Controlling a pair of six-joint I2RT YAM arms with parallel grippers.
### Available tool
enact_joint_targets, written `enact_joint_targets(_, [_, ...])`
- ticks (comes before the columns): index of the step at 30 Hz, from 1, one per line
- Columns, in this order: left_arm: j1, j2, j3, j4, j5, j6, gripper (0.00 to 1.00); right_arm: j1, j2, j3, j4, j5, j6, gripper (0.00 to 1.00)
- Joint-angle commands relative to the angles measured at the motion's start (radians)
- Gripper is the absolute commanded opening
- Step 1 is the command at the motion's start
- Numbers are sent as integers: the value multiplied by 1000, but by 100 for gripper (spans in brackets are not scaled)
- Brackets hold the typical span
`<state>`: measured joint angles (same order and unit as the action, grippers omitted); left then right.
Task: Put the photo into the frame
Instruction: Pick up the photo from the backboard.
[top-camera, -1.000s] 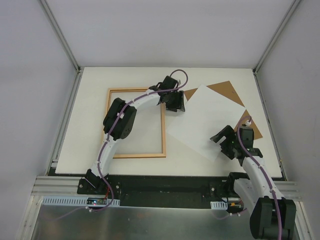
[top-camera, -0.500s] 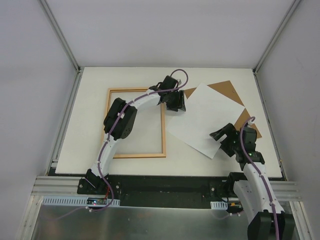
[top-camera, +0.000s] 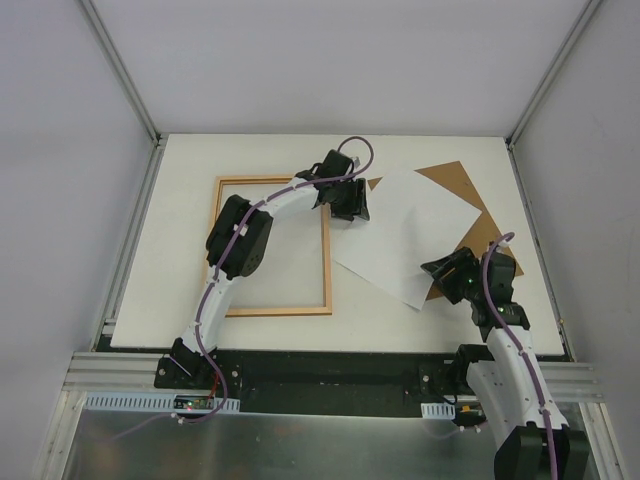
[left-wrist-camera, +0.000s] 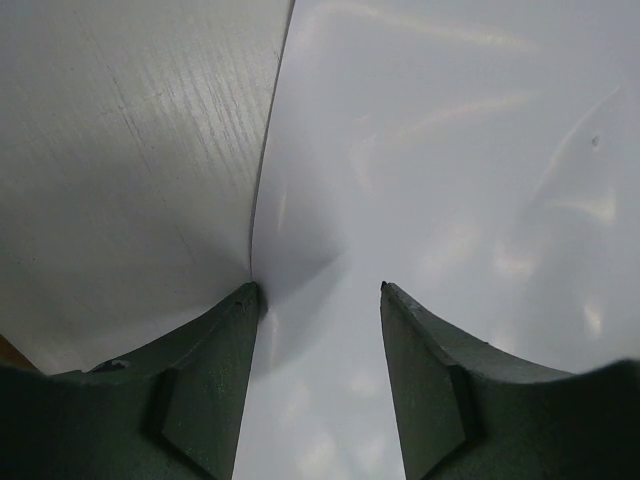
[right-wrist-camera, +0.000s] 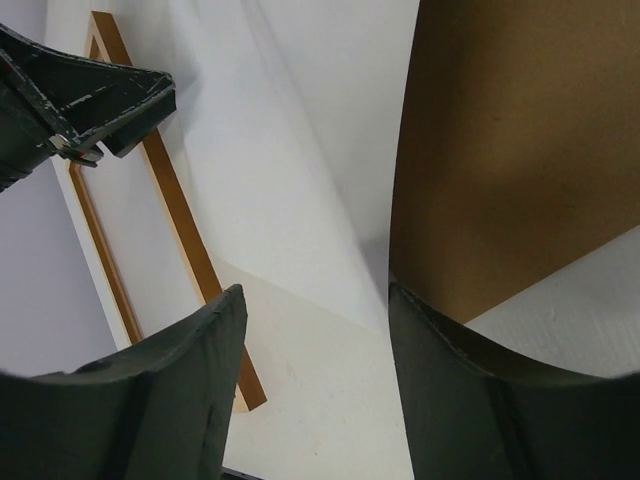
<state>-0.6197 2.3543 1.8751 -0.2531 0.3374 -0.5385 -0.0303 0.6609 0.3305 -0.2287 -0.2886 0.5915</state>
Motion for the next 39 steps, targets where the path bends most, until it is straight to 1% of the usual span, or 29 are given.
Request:
enact_joint_targets(1, [-5, 23, -22, -38, 57, -11, 51, -6, 6, 13, 138, -50, 57, 56])
enact_joint_targets(7, [-2, 28, -24, -38, 77, -14, 51, -6, 31, 12, 203, -81, 74, 46])
enact_joint_targets(10, [0, 28, -28, -38, 89, -14, 51, -6, 31, 16, 198, -67, 74, 40])
enact_joint_targets(13, [0, 25, -27, -38, 101, -14, 51, -6, 32, 33, 149, -35, 47, 39])
enact_joint_targets(14, [-2, 22, -28, -38, 106, -14, 51, -6, 34, 38, 141, -27, 38, 37])
enact_joint_targets(17, [1, 5, -30, -40, 123, -15, 51, -6, 40, 64, 97, 3, -1, 28])
enact_joint_targets(19, [3, -21, -28, -38, 135, -18, 52, -6, 49, 103, 54, 34, -39, 19])
enact_joint_targets(22, [12, -78, -22, -43, 140, -21, 55, -6, 72, 191, -26, 75, -99, 2])
enact_joint_targets(23, [15, -95, -21, -43, 143, -26, 56, -6, 77, 218, -43, 86, -113, 1])
enact_joint_targets(27, [40, -212, -33, -52, 132, -44, 61, -6, 97, 333, -98, 111, -160, 1])
enact_joint_targets(30, [77, -330, -92, -64, 86, -86, 64, -6, 129, 424, -141, 108, -191, 1])
enact_joint_targets(32, [107, -430, -166, -81, 36, -112, 65, -6, 158, 493, -149, 85, -205, 1])
enact_joint_targets(36, [179, -669, -342, -169, -128, -156, 67, -3, 241, 643, -147, 4, -205, 1])
enact_joint_targets(39, [262, -858, -511, -199, -185, -186, 69, 21, 334, 766, -115, -82, -180, 1])
